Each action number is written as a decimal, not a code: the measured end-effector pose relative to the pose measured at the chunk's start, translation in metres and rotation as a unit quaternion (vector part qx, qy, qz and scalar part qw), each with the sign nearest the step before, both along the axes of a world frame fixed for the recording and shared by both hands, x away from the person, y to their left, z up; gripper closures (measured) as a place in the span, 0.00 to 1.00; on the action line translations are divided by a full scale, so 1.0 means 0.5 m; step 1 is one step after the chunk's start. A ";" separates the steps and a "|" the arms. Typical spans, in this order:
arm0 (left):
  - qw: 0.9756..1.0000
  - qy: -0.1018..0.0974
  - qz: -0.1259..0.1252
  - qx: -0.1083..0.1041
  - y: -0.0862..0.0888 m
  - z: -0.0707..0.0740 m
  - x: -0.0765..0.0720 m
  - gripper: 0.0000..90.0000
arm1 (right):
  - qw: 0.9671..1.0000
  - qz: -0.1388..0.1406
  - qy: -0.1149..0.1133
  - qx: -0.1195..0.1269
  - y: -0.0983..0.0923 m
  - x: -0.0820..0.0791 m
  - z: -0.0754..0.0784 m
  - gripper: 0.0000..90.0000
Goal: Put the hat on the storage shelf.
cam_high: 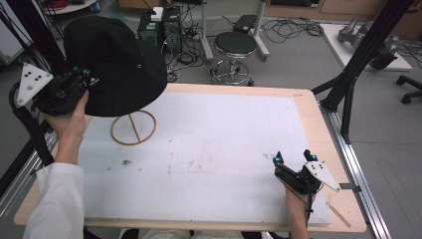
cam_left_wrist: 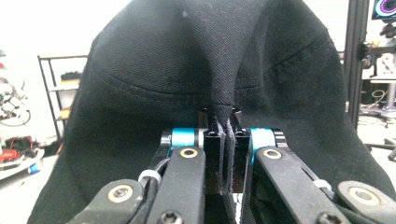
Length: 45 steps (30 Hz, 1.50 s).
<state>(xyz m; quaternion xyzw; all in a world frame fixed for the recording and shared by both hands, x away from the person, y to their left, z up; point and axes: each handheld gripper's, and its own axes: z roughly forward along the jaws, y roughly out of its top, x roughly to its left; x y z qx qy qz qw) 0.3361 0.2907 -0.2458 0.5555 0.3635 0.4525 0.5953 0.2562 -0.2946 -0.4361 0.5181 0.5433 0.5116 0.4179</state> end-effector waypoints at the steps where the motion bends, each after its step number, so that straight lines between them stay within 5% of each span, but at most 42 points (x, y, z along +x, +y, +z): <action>1: 1.000 0.011 0.002 -0.002 0.001 -0.005 0.008 0.98 | 1.000 0.003 0.003 -0.002 0.001 -0.001 0.000 0.05; 17: 0.998 0.067 0.013 0.014 -0.003 -0.057 0.032 0.97 | 1.000 0.009 0.007 -0.007 0.005 0.000 -0.001 0.05; 45: 0.996 0.090 0.003 0.024 -0.001 -0.071 0.036 0.96 | 1.000 0.007 0.003 -0.009 0.004 0.000 0.000 0.05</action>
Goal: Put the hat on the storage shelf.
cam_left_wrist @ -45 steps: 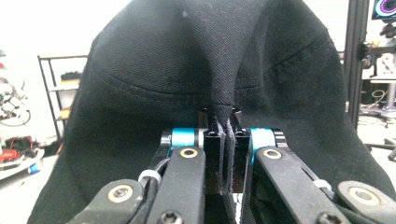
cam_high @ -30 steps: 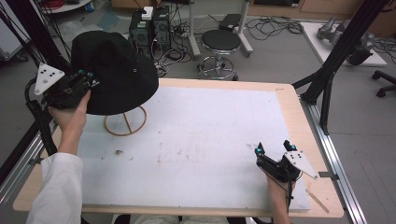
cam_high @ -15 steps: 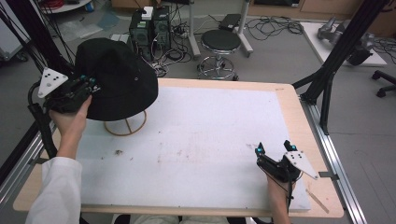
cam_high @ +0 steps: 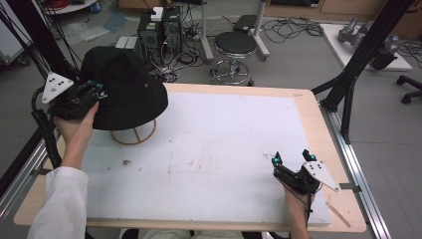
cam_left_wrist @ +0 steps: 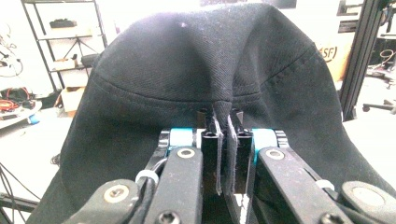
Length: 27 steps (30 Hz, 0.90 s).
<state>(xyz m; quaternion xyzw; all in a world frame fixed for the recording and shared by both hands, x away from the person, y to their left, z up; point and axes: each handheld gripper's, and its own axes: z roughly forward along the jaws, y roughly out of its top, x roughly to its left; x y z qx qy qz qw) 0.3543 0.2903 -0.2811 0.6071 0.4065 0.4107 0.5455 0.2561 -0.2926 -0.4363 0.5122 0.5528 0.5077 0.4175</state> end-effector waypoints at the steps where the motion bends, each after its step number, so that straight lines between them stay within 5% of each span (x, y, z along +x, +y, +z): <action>1: 1.000 0.000 0.000 0.000 0.000 0.000 0.000 0.95 | 1.000 0.000 0.000 0.000 0.000 0.000 0.000 0.05; 10: 1.000 -0.006 0.009 -0.016 0.001 -0.003 -0.004 0.76 | 1.000 0.000 0.001 -0.001 0.000 0.001 0.000 0.05; 16: 0.999 -0.024 0.023 -0.029 0.001 0.002 -0.011 0.43 | 1.000 0.000 0.002 0.000 0.002 0.000 0.001 0.05; 27: 0.999 -0.032 0.013 -0.029 -0.007 0.010 -0.034 0.29 | 1.000 0.001 0.001 -0.004 0.003 0.002 0.000 0.05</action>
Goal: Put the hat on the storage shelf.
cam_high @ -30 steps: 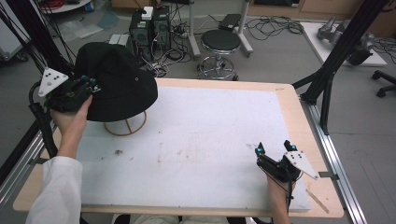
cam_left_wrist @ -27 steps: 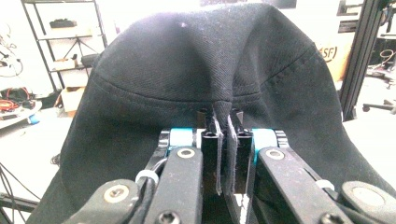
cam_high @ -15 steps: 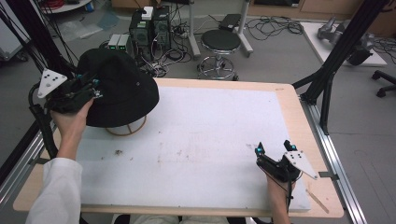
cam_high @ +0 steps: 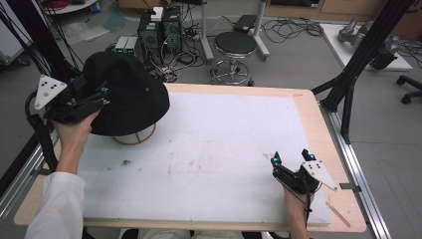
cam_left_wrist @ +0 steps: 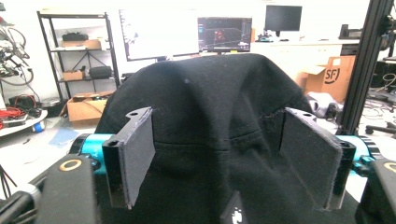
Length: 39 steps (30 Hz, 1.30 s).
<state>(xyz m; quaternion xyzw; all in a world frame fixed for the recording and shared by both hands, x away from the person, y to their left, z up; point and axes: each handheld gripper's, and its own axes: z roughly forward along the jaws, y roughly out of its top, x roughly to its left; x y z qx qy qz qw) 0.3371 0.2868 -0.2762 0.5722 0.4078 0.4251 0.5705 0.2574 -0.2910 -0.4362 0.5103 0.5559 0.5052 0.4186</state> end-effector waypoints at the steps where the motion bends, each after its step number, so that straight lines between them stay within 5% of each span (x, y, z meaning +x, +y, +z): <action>1: 1.000 -0.001 0.001 0.000 -0.002 -0.001 -0.003 0.28 | 1.000 -0.001 0.000 0.000 0.000 0.000 0.000 0.05; 12: 0.999 -0.031 0.024 -0.007 0.005 -0.032 -0.068 0.26 | 1.000 0.001 0.002 0.004 0.003 0.000 0.000 0.05; 24: 0.998 -0.028 0.049 -0.015 0.015 -0.083 -0.146 0.25 | 1.000 0.010 0.000 0.004 0.012 0.010 0.001 0.05; 39: 0.998 -0.034 0.045 -0.028 0.018 -0.182 -0.180 0.25 | 1.000 0.010 0.000 0.007 0.014 0.009 0.002 0.05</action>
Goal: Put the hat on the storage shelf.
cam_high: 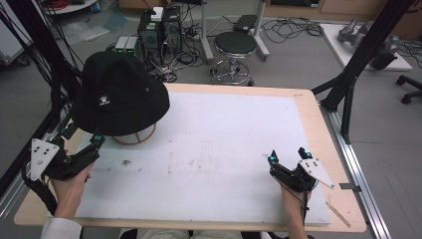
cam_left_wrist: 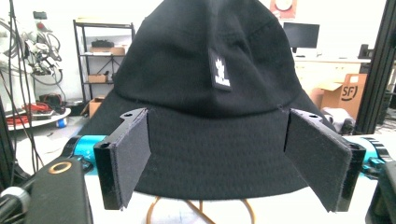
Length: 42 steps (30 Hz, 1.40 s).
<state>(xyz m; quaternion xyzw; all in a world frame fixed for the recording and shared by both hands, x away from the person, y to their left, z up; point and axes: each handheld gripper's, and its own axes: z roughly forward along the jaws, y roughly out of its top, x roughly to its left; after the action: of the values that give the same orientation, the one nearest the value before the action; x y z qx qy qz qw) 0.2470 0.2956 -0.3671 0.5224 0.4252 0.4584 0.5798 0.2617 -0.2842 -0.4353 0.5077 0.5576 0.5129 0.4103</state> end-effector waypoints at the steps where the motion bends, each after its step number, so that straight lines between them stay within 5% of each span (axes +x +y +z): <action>1: 1.000 0.000 0.000 0.000 0.000 0.000 0.000 0.25 | 1.000 0.001 0.001 0.000 0.000 0.000 0.000 0.05; 15: 0.999 0.022 0.018 -0.014 0.045 -0.107 -0.014 0.25 | 1.000 0.000 0.000 0.001 -0.003 -0.002 0.000 0.05; 20: 0.998 0.030 0.049 -0.024 0.052 -0.137 -0.021 0.25 | 1.000 -0.003 0.003 0.006 -0.004 -0.004 -0.001 0.05; 28: 0.996 0.022 0.077 -0.031 0.066 -0.145 -0.030 0.25 | 1.000 -0.004 0.003 0.010 -0.008 -0.004 -0.002 0.05; 36: 0.997 0.019 0.068 -0.002 0.045 -0.144 -0.034 0.28 | 1.000 -0.006 0.002 0.009 -0.012 -0.010 -0.002 0.05; 42: 0.998 0.016 0.062 0.001 0.034 -0.143 -0.033 0.28 | 1.000 -0.008 0.006 0.015 -0.014 -0.015 -0.002 0.05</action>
<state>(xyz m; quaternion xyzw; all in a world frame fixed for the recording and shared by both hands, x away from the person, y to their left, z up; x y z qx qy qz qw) 0.2303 0.3124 -0.4384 0.5025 0.4656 0.4857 0.5430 0.2543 -0.2911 -0.4364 0.5212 0.5482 0.5147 0.4036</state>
